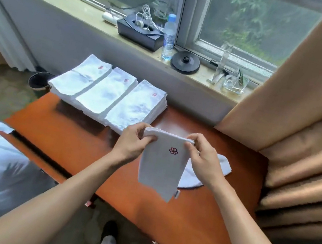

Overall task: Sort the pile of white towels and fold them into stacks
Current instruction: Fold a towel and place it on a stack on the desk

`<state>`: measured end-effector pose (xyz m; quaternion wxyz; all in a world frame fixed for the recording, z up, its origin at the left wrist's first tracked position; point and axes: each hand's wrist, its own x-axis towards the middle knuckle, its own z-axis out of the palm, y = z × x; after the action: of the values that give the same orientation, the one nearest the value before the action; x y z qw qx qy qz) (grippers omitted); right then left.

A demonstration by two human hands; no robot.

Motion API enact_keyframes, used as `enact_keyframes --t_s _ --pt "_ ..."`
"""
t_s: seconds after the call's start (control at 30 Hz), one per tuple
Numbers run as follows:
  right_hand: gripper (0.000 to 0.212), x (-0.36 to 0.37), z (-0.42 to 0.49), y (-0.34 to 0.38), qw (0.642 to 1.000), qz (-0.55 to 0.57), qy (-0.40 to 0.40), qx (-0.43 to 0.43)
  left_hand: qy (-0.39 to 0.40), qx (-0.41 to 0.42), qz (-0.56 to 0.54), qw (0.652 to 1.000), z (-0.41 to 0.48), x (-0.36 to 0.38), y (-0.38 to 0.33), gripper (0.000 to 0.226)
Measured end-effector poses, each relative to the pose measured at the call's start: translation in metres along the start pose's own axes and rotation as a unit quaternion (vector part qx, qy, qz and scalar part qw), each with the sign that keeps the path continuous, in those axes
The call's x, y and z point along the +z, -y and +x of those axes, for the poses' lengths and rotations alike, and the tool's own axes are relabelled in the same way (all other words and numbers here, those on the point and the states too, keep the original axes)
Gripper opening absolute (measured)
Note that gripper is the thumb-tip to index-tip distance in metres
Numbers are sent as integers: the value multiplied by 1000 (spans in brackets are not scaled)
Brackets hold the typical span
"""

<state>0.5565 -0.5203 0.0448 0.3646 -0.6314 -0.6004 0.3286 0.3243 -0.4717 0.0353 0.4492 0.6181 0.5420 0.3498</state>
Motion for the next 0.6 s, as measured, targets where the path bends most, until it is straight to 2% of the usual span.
enact_keyframes --t_s 0.1,0.2,0.3,0.6 --pt "10 37 9 30 999 14 -22 25 31 6 0 999 21 -47 16 13" --pt "17 68 16 56 998 38 -44 37 47 23 5 999 35 -89 23 6" --pt "13 86 28 80 996 44 -64 37 62 50 -9 997 49 -120 21 5" --pt "6 107 79 115 994 97 -44 25 28 72 -14 997 98 -174 4 4"
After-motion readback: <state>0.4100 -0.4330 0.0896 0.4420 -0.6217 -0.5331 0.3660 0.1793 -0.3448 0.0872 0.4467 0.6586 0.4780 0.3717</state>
